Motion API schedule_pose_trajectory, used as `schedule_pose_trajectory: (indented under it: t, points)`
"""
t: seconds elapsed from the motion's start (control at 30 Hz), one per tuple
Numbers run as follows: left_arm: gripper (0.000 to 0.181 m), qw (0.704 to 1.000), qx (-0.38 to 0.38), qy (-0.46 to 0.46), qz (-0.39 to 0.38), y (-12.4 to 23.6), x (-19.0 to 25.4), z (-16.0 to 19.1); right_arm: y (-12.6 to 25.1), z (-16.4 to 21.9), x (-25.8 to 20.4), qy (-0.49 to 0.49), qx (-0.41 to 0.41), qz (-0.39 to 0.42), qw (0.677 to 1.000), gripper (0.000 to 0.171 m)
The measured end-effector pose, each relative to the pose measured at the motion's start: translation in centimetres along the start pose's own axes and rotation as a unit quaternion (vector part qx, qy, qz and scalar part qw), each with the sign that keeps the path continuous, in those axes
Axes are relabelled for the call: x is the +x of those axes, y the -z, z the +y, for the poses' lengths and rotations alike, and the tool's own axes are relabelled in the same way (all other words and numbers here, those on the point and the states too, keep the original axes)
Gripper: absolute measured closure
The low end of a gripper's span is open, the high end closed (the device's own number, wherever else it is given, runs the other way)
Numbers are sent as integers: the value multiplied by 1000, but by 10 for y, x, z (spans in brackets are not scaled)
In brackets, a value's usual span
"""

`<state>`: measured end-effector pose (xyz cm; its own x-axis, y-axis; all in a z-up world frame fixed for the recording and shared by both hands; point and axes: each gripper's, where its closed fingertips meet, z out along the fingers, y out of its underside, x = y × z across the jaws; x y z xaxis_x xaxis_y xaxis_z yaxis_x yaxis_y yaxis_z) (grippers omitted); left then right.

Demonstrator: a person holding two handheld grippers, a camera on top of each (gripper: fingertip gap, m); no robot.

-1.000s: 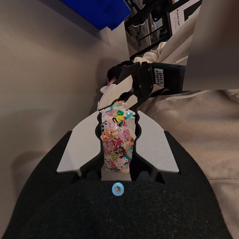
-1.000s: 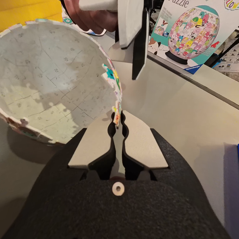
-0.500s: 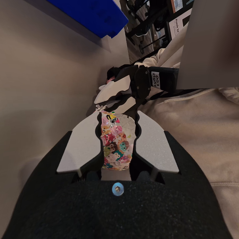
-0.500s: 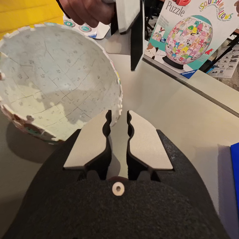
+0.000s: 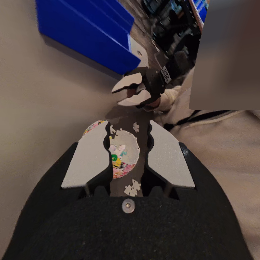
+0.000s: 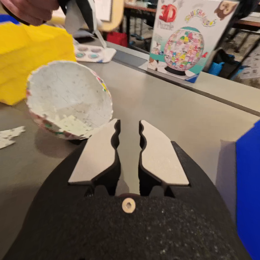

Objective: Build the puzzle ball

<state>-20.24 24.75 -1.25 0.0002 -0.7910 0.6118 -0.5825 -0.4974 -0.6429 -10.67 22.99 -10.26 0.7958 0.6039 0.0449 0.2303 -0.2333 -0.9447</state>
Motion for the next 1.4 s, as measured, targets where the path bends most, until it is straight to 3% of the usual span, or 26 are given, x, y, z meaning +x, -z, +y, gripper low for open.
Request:
schedule_pose_trajectory:
  t: [0.07,0.13,0.23,0.3,0.43,0.73,0.83,0.97,1.27,1.4]
  points:
    - [131,995,56,-24,-78,14,17,-3,10,-1,-3,-17,27,-43,999,138]
    - [117,980,118,-47,-152,25,40,3,16,6,-4,-25,30,-64,997,120]
    - [121,951,185,-64,-240,27,75,29,27,7,-13,-49,17,-107,993,121]
    - [144,938,226,-79,-251,12,97,46,36,-2,-23,-55,26,-139,989,137]
    - [143,925,263,-48,-272,-14,103,82,40,2,-32,-28,7,-132,991,140]
    - [158,909,299,-18,-291,-26,99,147,58,35,-55,-53,-46,-152,986,145]
    - [173,905,313,-23,-289,-26,105,158,67,42,-57,-74,-43,-165,983,163]
    - [181,901,313,-33,-299,-26,112,161,75,39,-49,-67,-33,-150,986,171]
    - [178,894,277,-18,-351,-33,92,181,79,39,-28,-64,-45,-126,989,171]
    - [167,895,256,8,-365,-40,71,191,62,58,-40,44,-111,-144,982,166]
